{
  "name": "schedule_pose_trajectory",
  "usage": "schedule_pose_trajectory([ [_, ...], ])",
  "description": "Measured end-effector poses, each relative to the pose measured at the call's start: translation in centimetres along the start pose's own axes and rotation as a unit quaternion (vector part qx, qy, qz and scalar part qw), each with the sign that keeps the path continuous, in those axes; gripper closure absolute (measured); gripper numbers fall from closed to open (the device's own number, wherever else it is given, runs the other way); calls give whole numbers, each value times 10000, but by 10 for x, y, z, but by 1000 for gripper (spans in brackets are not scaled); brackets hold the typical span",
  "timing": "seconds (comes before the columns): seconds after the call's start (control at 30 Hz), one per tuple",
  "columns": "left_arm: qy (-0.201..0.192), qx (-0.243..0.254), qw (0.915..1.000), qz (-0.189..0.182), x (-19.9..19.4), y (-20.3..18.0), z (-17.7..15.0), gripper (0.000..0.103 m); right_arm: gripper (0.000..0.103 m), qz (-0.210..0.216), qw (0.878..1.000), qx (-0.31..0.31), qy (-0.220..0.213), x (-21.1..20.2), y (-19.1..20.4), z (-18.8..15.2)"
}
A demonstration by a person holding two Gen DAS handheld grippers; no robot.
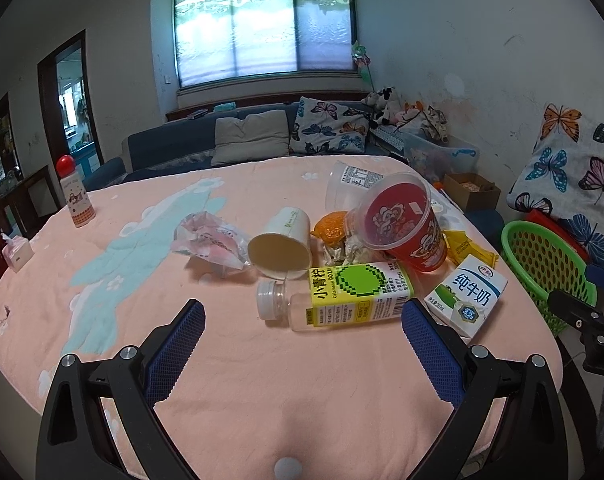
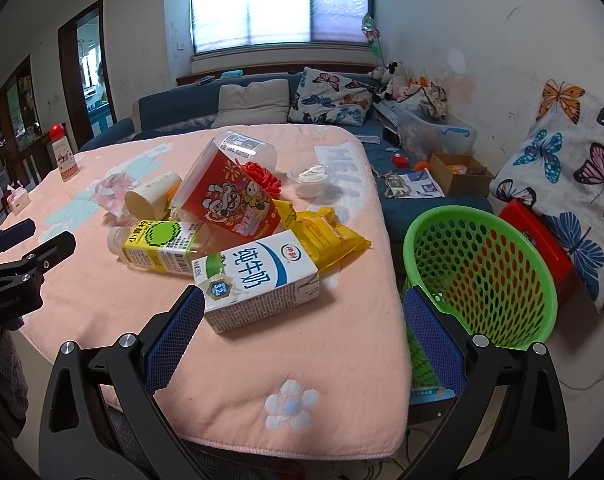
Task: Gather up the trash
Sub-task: 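Grasp the red-printed cup with the left tool while the right grasps the yellow packet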
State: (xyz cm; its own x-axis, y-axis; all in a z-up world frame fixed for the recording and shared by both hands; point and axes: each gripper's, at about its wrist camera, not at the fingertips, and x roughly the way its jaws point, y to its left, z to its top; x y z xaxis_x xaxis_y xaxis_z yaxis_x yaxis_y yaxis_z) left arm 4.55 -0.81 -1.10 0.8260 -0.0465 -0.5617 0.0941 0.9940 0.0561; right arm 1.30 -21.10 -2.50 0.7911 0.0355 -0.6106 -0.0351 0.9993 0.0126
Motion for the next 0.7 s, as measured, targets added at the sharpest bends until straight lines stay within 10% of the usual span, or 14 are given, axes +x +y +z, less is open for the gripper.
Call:
schedule_pose_trajectory([
  [0.7,166,930,9881,-1213,70,-58,54,33,5,5,9996,-36,283,45,-24,24],
])
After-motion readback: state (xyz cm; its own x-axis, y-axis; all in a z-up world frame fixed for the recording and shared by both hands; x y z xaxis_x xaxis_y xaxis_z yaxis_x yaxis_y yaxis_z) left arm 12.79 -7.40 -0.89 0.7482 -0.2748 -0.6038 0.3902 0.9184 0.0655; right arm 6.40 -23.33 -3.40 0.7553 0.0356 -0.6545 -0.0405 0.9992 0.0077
